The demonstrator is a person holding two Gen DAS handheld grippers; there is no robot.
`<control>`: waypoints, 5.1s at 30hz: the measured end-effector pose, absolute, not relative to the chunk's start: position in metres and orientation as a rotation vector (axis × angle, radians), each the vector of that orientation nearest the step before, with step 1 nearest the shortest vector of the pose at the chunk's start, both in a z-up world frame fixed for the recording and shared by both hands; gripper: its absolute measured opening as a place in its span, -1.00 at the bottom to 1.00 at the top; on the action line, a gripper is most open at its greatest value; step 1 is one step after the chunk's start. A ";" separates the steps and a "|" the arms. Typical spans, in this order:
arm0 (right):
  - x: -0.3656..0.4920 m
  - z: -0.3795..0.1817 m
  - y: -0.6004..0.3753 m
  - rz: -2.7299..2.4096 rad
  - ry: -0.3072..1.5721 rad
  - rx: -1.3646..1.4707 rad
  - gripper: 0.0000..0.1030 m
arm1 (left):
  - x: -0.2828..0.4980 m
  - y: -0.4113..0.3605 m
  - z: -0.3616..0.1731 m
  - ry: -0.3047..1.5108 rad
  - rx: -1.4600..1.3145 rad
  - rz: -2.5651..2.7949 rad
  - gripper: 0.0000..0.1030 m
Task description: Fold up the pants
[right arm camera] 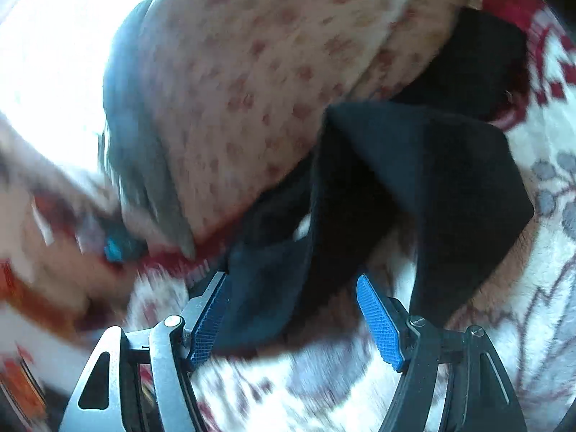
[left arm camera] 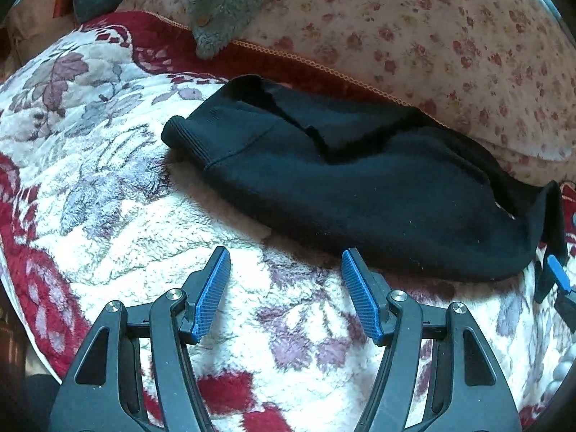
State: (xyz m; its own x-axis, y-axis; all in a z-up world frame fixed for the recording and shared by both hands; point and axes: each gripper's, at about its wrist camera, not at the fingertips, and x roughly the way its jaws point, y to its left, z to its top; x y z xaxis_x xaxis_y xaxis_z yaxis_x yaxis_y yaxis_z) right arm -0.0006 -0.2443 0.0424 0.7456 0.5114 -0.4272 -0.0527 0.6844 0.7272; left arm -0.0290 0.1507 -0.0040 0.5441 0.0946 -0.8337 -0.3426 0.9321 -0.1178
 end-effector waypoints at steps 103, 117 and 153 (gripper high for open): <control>-0.080 0.035 -0.396 0.069 0.605 0.722 -0.90 | -0.041 0.218 0.007 0.898 -0.808 0.063 0.25; -0.072 0.026 -0.406 0.086 0.579 0.766 -0.90 | 0.004 0.195 -0.005 0.944 -0.720 0.076 -0.86; -0.124 0.021 -0.404 -0.145 0.885 0.596 -0.69 | -0.116 0.240 0.034 0.959 -0.464 0.271 -0.57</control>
